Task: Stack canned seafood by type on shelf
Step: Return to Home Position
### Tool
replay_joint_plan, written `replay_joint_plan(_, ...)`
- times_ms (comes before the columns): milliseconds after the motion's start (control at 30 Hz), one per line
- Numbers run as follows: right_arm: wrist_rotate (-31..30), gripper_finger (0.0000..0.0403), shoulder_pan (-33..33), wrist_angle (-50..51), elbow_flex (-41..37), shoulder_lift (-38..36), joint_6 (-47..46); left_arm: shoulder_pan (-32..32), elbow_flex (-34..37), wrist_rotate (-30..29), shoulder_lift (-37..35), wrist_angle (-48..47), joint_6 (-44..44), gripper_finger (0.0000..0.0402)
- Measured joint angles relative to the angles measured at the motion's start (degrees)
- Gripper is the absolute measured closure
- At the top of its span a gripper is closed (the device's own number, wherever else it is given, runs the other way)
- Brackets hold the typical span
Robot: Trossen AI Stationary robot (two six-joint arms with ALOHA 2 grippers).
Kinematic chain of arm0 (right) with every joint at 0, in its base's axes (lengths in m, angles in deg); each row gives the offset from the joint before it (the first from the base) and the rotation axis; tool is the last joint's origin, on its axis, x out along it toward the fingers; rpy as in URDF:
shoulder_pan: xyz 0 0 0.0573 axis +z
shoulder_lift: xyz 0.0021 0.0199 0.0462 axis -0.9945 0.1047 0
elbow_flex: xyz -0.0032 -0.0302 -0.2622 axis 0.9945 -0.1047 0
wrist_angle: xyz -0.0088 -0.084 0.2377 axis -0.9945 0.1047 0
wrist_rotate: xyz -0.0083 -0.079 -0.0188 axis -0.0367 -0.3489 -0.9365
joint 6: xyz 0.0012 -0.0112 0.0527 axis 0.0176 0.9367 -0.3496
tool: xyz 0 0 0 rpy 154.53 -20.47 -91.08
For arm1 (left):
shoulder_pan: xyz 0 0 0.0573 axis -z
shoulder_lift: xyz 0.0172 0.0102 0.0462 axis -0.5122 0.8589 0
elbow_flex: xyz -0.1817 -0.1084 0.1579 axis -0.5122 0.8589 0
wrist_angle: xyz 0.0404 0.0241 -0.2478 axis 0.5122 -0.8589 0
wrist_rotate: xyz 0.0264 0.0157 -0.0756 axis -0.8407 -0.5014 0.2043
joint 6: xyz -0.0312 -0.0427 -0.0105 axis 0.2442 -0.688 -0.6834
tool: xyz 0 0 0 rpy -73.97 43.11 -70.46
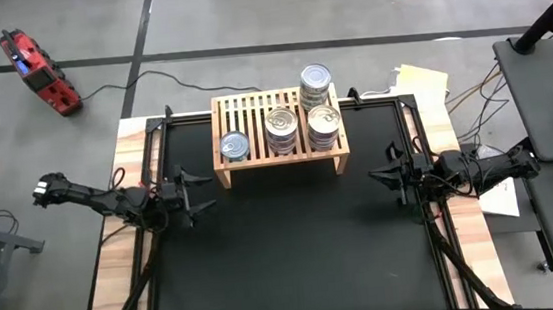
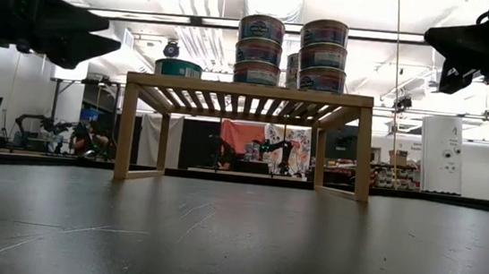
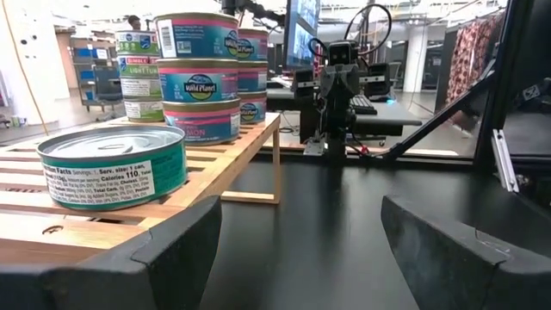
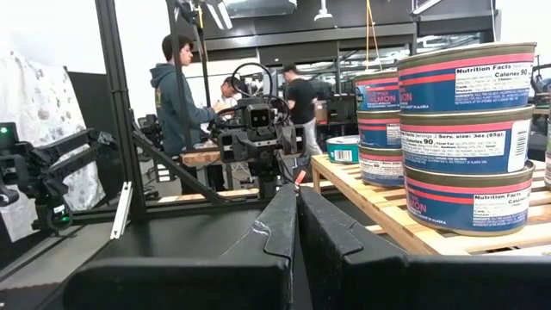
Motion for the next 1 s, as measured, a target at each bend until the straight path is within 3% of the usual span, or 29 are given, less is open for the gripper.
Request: replay_joint_plan(1000, 0.0, 0.0394, 0.0, 0.0, 0.0, 0.0, 0.0, 0.0, 0.0, 0.0, 4.4, 0.0, 0.0, 0.0098)
